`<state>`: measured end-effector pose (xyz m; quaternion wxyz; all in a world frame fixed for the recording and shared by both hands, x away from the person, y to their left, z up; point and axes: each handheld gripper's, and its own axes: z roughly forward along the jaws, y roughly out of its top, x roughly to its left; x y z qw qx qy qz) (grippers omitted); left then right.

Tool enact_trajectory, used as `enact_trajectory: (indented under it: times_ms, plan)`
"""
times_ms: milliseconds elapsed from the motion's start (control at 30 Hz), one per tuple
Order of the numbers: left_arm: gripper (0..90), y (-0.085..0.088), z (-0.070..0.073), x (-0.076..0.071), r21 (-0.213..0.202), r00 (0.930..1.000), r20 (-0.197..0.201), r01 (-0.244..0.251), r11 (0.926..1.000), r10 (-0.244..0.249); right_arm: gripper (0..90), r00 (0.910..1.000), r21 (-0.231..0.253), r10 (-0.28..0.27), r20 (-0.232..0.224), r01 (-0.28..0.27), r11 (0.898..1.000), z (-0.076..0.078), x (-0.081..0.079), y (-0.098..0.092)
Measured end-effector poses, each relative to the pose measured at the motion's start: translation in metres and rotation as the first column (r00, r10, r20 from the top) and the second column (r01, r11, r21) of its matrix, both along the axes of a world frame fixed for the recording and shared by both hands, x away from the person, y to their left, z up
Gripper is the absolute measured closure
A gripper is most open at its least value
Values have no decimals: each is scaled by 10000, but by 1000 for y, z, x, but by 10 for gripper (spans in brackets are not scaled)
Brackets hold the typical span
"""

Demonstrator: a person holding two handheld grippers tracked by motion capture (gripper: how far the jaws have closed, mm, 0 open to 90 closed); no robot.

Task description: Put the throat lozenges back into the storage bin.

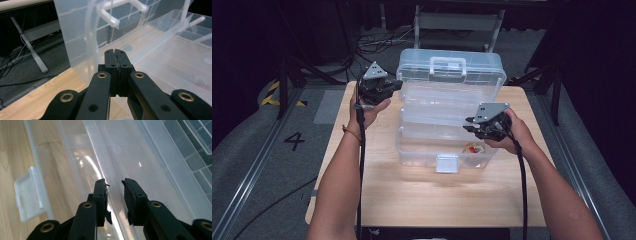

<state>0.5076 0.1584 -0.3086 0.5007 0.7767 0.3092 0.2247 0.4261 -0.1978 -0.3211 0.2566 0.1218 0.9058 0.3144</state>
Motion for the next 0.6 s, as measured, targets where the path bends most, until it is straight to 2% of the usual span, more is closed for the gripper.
enact_trajectory:
  times_ms: [367,400,600]
  plan:
    - [900,2,8,-6,-65,9997,186,166,9998,-164,710,9998,170,-190,84,189,9997,-5,-6,-7]
    - [900,3,9,-7,56,9996,194,180,9998,-181,710,9996,192,-259,73,258,9995,-5,-7,-9]
    - [899,3,11,-12,133,9993,244,273,9995,-276,706,9993,162,-379,7,379,9991,-6,-10,-20]
